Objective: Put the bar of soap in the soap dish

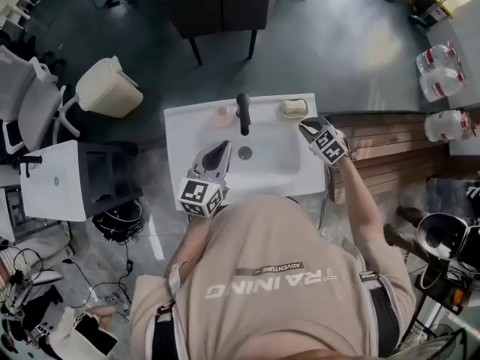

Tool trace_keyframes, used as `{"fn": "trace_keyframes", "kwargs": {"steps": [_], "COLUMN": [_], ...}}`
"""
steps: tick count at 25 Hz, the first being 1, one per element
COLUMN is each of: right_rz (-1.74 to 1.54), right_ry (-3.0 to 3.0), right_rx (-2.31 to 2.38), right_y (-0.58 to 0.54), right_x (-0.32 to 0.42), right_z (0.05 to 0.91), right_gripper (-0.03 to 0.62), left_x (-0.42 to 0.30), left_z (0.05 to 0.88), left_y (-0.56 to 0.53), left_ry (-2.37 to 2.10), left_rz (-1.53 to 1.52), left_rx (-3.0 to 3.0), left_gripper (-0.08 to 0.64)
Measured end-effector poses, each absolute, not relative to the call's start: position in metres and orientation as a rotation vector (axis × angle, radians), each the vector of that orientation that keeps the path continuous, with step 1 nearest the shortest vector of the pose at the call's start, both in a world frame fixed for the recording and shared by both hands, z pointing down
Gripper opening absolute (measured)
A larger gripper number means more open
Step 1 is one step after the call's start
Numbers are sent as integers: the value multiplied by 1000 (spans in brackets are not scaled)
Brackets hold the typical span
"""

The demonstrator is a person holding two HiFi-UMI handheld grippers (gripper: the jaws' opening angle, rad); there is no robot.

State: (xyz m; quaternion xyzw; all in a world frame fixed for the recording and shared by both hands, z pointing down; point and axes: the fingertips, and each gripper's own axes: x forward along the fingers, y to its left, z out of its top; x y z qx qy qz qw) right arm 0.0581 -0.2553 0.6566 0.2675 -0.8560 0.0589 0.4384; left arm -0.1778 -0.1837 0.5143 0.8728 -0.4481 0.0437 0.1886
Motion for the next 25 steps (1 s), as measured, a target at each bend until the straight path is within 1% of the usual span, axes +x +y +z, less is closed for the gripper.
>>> {"fn": "trace_keyframes", "kwargs": {"steps": [5,11,15,19,25], "right_rz": [289,496,589,556,326], "right_ry": [-2250,-2423,-2526,-2574,-2676], "right_rx": [882,1201,1300,1308,1286], "right_y": [-224,-196,-178,-168,-178], "right_x": [56,34,12,-11,-26], "right_z": [635,588,561,540,475], "right_gripper": [23,15,14,14,14], "left_x": [-188,-194,-189,-187,-189], "left_z": [511,510,502,490,455], "left_y": [-176,-178,-175,-179,-195], "left_ry": [-1276,-1293,-1268,-1259,-1294], "left_rz": [113,95,83,75,20], "left_rx": [2469,2472,2503,2535,2604], "left_gripper": [11,11,11,11,9]}}
